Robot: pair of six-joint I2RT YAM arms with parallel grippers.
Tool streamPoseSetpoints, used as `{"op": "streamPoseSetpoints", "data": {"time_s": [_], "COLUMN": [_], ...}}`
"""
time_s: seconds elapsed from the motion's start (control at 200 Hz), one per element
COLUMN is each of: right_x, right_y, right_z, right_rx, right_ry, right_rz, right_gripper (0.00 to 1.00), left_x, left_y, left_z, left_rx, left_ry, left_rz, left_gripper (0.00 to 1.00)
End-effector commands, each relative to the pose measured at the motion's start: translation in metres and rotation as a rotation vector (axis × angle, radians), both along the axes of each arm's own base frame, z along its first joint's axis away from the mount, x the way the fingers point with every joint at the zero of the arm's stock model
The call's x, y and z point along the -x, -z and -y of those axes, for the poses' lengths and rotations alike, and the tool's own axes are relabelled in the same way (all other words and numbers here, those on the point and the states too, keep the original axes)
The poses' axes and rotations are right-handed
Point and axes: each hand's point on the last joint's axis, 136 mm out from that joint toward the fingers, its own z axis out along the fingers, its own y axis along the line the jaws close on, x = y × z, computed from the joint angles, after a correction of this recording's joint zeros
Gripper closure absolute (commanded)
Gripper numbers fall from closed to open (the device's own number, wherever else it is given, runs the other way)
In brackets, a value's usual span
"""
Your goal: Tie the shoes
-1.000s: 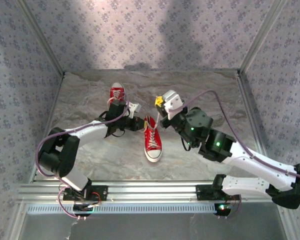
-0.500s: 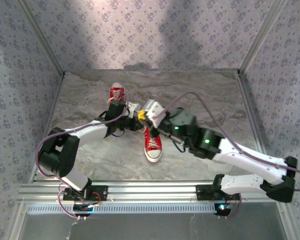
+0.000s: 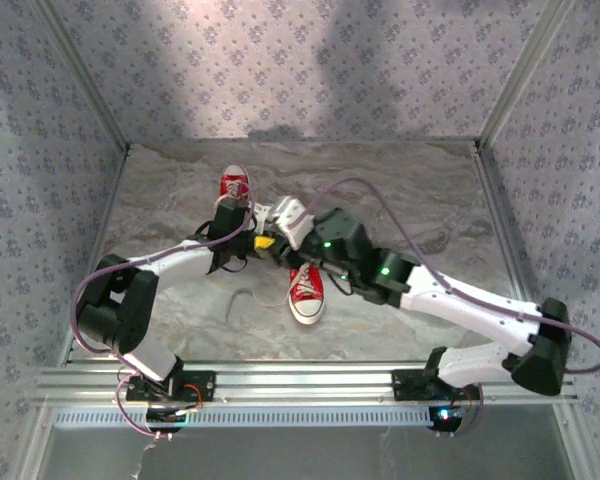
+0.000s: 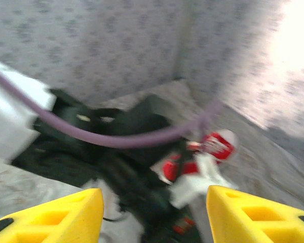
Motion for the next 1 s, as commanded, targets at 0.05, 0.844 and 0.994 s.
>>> {"op": "streamPoseSetpoints", "data": {"time_s": [0.05,0.844,0.994], "right_x": [-0.020,0.058,0.056], "right_y": [0.051,0.246,0.270], "right_z": [0.051,-0.074,-0.098], "right_rx": [0.119,0.634,0.725], "right_ry": [0.205,-0.328,-0.331], "right_rz": [-0.084,-0.120,-0.076], "right_gripper": [0.37,0.63,0.77], "left_x": [-0.007,-0.002,-0.001], "left_y": [-0.020,-0.021,-0.022], "left_z": [0.005,0.009,0.009], "left_rx": [0.046,0.039,0.042], "left_ry": [0.028,0.080,0.081], "left_rz": [0.065,0.076,0.074], "left_gripper": [1.00,1.00,1.00]}}
